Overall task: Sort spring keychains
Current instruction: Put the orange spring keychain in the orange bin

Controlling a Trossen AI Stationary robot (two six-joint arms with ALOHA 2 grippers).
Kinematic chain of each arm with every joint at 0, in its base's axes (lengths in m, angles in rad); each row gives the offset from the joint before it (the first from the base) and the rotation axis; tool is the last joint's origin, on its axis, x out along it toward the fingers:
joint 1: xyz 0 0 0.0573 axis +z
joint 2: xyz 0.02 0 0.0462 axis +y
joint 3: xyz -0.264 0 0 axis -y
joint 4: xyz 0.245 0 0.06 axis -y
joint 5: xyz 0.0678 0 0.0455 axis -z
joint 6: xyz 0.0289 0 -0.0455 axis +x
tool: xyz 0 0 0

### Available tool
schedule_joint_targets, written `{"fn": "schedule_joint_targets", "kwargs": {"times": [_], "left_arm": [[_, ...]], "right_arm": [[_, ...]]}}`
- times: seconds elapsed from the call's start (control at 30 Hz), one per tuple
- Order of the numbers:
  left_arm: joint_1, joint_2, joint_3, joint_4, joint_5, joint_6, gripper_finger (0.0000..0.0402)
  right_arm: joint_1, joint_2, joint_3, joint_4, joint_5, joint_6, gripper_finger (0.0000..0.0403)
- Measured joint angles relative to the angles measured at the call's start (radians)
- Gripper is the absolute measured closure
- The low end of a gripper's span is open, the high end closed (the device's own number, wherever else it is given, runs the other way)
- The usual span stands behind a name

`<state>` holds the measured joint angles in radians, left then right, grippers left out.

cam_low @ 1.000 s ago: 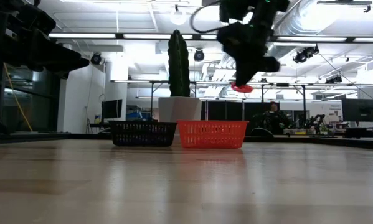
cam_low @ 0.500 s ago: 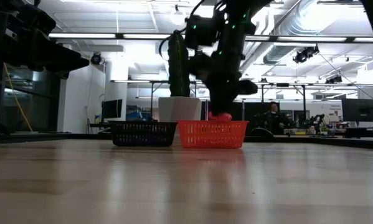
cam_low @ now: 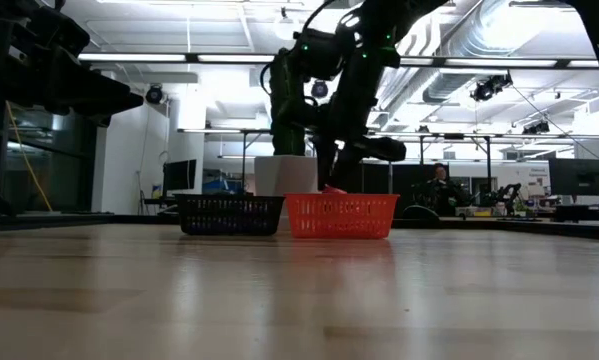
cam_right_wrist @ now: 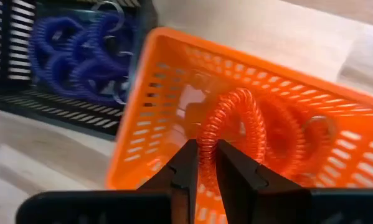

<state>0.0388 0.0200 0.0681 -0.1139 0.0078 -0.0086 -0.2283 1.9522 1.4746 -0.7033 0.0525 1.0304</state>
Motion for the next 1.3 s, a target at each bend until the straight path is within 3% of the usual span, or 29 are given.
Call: {"fn": "schedule_joint_targets", "kwargs": {"times": [0.57, 0.77, 0.93, 1.3], "left_arm": [[0.000, 0.000, 0.000, 0.000, 0.000, 0.000, 0.0245], [0.000, 0.000, 0.000, 0.000, 0.000, 0.000, 0.0245], [0.000, 0.000, 0.000, 0.000, 0.000, 0.000, 0.0245], [0.000, 0.000, 0.000, 0.000, 0.000, 0.000, 0.0245]], "right_arm": [[0.033, -0.019, 0.000, 0.024, -0.011, 0.065, 0.0269], [0.104, -0.085, 0.000, -0.142, -0.012, 0.026, 0.0268], [0.189, -0.157, 0.000, -0.334, 0.053, 0.021, 0.0268], [0.411, -0.225, 0.000, -0.563, 0.096, 0.134, 0.0268]]}}
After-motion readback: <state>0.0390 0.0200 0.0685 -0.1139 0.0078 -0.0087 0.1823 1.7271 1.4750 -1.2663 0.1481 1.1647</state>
